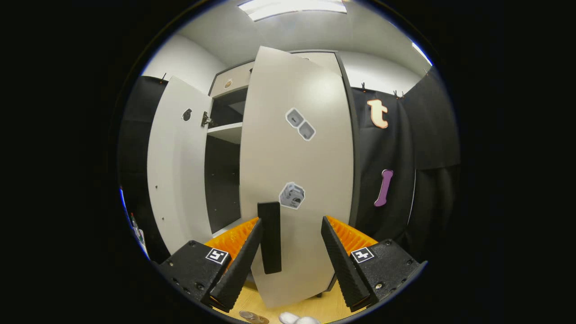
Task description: Grasp the bottle in the cabinet with the left hand and place it on the coaster, then close the right door with the right hand and the left door with the left hand.
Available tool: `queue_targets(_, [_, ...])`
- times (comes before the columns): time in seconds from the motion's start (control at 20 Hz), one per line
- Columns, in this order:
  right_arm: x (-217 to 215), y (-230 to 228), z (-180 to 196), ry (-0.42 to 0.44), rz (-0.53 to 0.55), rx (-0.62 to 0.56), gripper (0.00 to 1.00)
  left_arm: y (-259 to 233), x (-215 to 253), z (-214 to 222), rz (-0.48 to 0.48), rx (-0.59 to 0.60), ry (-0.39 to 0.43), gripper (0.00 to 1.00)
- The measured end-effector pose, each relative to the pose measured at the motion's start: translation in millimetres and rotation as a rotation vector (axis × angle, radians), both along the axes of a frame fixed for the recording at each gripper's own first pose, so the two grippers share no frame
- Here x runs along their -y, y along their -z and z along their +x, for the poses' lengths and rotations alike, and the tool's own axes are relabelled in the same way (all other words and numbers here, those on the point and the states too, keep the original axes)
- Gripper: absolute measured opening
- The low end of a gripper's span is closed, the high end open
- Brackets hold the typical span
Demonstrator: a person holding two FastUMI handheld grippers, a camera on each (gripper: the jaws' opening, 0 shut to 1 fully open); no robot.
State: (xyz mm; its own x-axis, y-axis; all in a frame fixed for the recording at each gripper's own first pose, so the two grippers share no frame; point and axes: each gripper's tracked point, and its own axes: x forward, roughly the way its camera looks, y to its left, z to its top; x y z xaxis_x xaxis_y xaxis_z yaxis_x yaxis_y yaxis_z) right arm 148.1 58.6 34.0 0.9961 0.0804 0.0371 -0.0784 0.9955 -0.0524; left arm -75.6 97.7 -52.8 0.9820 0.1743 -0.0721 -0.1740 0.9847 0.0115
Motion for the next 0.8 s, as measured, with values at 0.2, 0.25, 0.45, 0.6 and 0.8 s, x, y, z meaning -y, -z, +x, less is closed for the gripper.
queue_targets(0.2, [24.0,2.0,-32.5,0.063,-0.042,-0.011,0.81,2.0,-13.9,22.1,-0.027,0.012,0.033,0.96])
queue_targets(0.25, [32.1,3.8,-45.1,0.077,-0.048,-0.015,0.81,1.0,-16.8,27.4,-0.033,0.017,0.039,0.96])
queue_targets(0.45, [50.8,23.4,-93.4,0.117,-0.045,-0.056,0.82,-7.0,-34.5,49.6,-0.05,0.041,0.059,0.96])
queue_targets(0.6, [59.1,48.2,-129.5,0.153,-0.031,-0.092,0.81,-12.1,-48.3,65.8,-0.056,0.056,0.069,0.96])
queue_targets(0.8, [59.3,83.7,-171.7,0.186,0.009,-0.15,0.82,-19.5,-78.2,90.8,-0.026,0.072,0.055,0.95])
